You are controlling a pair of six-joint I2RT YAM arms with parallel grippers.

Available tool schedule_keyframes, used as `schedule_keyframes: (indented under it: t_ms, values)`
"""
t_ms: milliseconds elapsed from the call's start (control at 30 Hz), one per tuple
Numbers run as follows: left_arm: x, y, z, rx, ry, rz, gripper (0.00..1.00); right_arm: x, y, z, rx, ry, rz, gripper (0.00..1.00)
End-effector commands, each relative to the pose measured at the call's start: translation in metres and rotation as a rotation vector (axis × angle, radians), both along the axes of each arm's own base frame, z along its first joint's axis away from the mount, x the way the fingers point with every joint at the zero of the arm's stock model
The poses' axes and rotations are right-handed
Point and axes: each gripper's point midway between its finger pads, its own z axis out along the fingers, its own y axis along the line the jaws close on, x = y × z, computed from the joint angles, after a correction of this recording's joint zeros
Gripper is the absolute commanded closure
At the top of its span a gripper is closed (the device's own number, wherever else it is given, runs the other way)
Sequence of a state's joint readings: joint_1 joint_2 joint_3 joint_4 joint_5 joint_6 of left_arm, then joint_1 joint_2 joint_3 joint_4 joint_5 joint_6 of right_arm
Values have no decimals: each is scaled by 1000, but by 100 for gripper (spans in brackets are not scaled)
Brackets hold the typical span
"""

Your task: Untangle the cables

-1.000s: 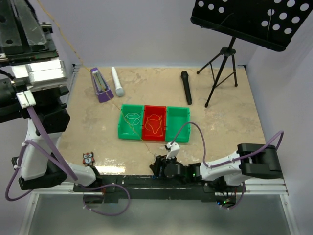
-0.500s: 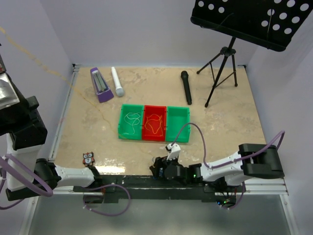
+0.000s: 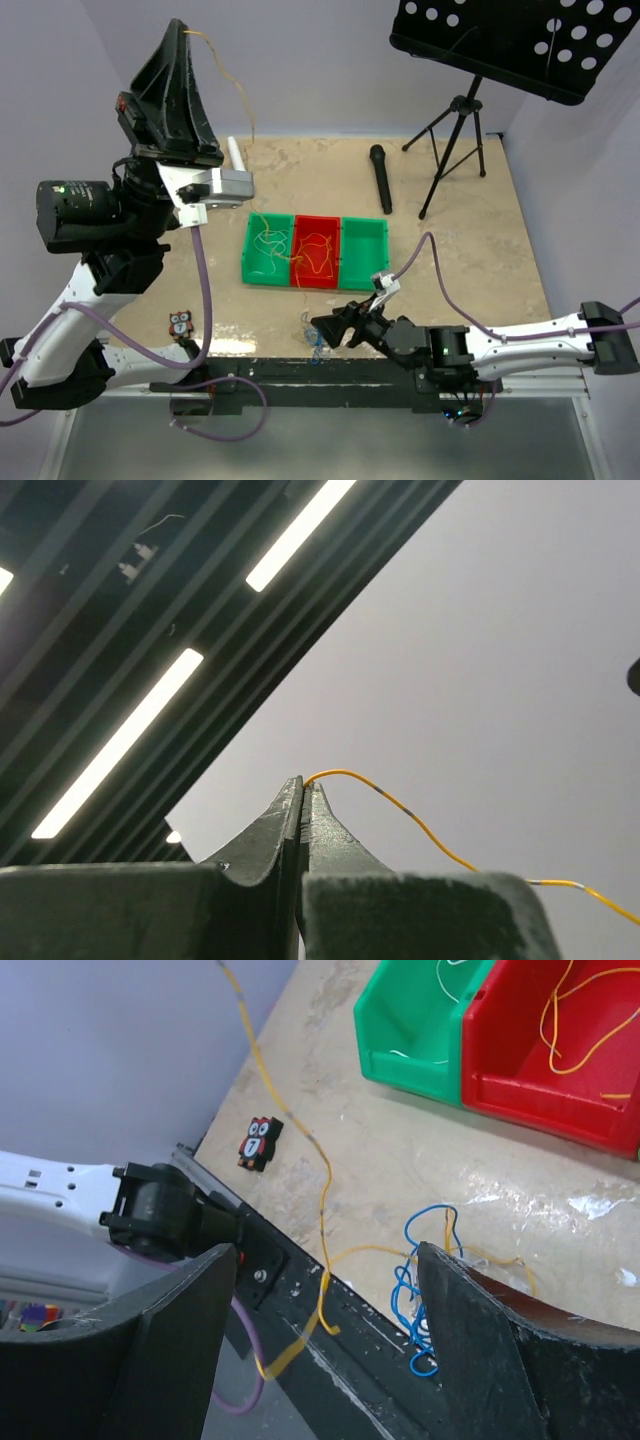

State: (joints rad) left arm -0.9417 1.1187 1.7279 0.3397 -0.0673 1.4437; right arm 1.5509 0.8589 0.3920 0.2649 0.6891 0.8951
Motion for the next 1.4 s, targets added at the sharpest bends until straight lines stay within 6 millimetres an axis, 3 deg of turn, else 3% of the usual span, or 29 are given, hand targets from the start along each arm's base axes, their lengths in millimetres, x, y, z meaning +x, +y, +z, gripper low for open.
schedule_keyframes:
  t_ms: [0, 167, 467, 700, 867, 1067, 1233, 1367]
  values:
    - [-9, 14, 8, -44, -7, -21, 100, 1, 2, 16, -59, -89, 26, 24]
    - [-8, 12, 7, -40, 2, -29, 100, 2, 11, 39, -41, -157, 44, 24]
    - [-8, 8, 5, -31, 11, -57, 100, 25, 32, 60, -122, -272, -69, 16]
    - [-14, 11, 7, -30, 7, -86, 100, 69, 60, 36, -218, -303, -105, 18]
    - [-18, 14, 7, -38, 15, -108, 100, 107, 65, 44, -224, -325, -172, 37]
    - [-17, 12, 1, -26, 49, -136, 100, 130, 56, 67, -203, -349, -237, 88]
    - [-7, 2, -18, -10, 134, -179, 100, 137, 32, 87, -184, -363, -336, 96]
    - [8, -20, -53, 30, 276, -256, 100, 146, 4, 90, -208, -359, -470, 100]
